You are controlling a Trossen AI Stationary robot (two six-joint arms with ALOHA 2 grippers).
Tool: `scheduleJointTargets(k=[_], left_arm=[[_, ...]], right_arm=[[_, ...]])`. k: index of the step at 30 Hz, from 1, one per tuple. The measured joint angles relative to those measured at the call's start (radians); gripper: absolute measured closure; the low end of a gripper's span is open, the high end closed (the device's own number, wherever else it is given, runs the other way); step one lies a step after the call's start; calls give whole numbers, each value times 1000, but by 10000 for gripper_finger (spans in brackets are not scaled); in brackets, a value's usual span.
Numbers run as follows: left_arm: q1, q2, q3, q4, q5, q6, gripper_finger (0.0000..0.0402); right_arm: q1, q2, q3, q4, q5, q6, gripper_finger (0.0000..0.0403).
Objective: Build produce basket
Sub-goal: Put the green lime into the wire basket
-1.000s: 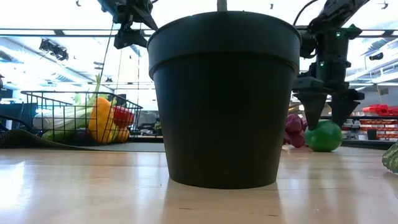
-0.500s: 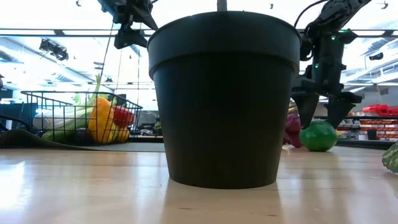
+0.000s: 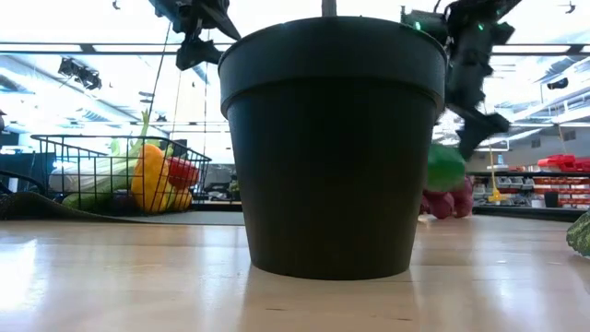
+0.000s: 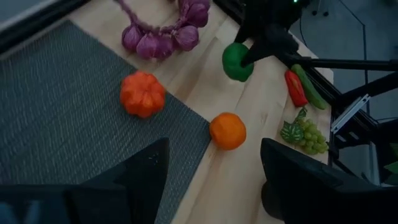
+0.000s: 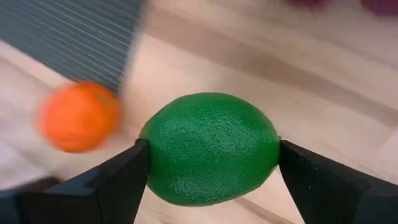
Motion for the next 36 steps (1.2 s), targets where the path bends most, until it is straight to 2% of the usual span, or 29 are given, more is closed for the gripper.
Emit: scheduleJointTargets(k=[6,12,18,26,30,36], left_arm=[[0,0,0,111,-32,81,143],[-13,0,0,337,-114,250,143],[-53,0,0,472,-188,513,129],[-65,5,0,508,-192,688,72],[-84,18,0,594,-191,718,50],[-127,62,0,735,-190,701,46]], right_arm=[[-4,-10,163,53,46,8,55],[-4,-10,278,304,52,61,55],[-17,-11,295,585,52,155,55],[-29,-11,295,711,54,235,55],[-29,-11,295,790,76,271,55],[-29,-11,295,836,105,291,55]])
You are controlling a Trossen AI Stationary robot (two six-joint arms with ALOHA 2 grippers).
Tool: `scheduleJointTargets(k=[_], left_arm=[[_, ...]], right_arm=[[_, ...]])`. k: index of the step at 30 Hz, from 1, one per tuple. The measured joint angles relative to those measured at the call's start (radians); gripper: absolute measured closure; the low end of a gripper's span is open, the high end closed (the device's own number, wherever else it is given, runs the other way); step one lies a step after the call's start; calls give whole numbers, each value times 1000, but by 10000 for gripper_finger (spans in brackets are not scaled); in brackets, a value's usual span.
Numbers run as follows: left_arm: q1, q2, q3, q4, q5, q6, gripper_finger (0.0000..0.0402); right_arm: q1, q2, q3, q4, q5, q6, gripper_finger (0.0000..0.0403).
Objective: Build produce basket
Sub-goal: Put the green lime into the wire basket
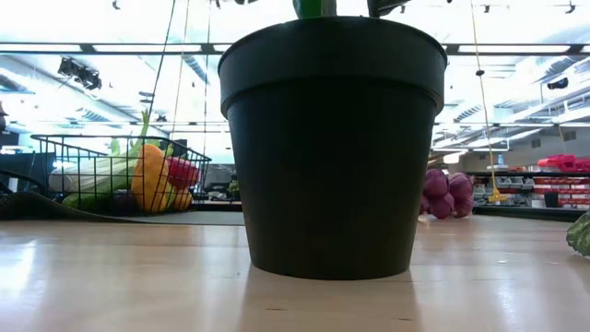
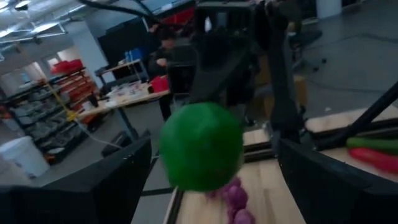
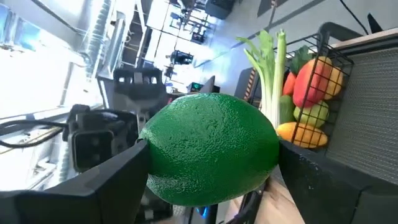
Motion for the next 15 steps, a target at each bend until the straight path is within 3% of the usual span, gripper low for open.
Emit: scheduleJointTargets(k=[15], left_arm=[[-29,84,-1,97,-81,-16,46]], right_arm=[[54,0,0,38,49,18,55]])
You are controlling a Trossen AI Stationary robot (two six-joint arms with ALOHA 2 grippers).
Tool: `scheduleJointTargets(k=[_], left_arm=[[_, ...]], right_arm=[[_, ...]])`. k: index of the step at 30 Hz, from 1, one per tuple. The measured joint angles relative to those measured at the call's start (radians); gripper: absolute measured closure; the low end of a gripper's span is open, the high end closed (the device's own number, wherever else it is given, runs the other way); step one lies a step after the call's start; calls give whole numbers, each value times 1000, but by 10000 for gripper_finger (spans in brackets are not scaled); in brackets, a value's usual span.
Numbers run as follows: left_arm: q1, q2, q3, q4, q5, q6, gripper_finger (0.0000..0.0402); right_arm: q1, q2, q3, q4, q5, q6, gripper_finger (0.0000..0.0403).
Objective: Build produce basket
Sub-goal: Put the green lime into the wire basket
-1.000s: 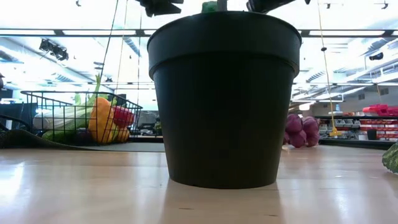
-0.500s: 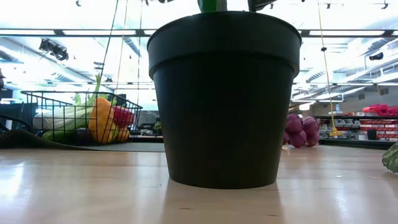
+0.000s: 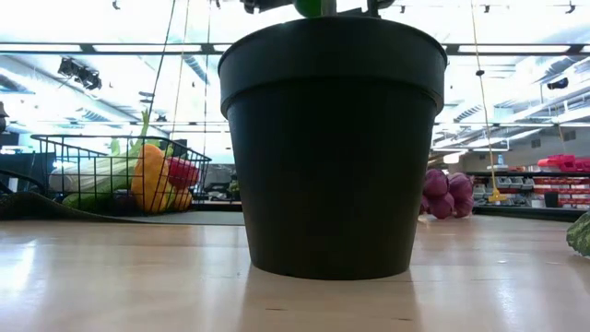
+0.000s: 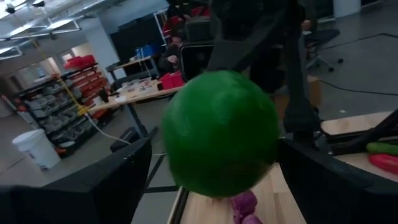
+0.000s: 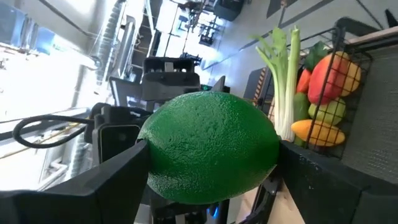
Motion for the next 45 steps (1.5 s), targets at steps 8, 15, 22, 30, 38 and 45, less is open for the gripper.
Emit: scheduleJointTargets(k=[8,15,22,30,38,45], left_arm=[[0,1,0,30,-25,-69,46],[-29,26,1,48,-95,-76,46],[-38,25,0,58,-140,-82,54],[-38,18,0,60,-148,-129,104],[4,-20,1,-12,-163,-128,128],[37,-89,2,-121,-158,-124,130]], right_arm=[[7,0,0,-10,12,0,55],[10,0,0,-7,14,2,55],[9,0,0,-5,17,-26,55],[10,0,0,-13,30,-78,55],[-14,0,0,-26,-9,-141,55],[-35,0,0,-58,-69,-164,55]])
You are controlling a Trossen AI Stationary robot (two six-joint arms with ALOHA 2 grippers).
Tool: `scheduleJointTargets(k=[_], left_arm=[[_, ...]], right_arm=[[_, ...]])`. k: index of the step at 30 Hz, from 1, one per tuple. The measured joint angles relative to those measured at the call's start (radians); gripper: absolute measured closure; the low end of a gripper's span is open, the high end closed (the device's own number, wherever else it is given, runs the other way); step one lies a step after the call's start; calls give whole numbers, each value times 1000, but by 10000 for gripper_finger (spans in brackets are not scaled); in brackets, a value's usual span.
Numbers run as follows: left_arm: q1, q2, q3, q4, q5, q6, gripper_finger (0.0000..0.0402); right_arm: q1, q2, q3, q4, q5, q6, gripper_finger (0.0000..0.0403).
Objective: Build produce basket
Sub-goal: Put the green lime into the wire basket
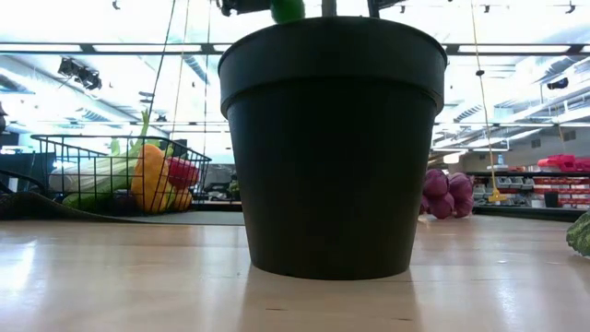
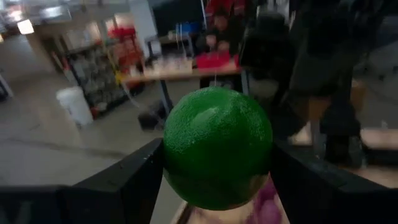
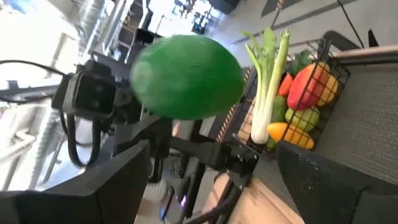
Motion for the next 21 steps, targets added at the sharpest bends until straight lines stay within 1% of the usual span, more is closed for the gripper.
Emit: scheduleJointTargets(k=[3,4,9,13,15,17,21], left_arm=[[9,-40,0,-90,-5,-10,130],[9,-55,0,-143,-20,-23,130],[8,-118,0,-392,-146,-81,130],[9,-166,0,-587,-282,-115,130],[10,-186,0,-671,-345,-183,130],[21,-203,0,-771,-385,-266,130],[60,-209,0,-1000,-392,-445,129]], right_arm=[[-11,0,0,-16,-42,-17,55],[-12,0,0,-24,-58,-22,55],[-11,0,0,-63,-91,-49,55],[-11,0,0,-99,-95,-59,55],[-11,0,0,-109,-94,-66,55],[-11,0,0,-115,-95,-69,55],[-11,0,0,-117,-95,-70,55]])
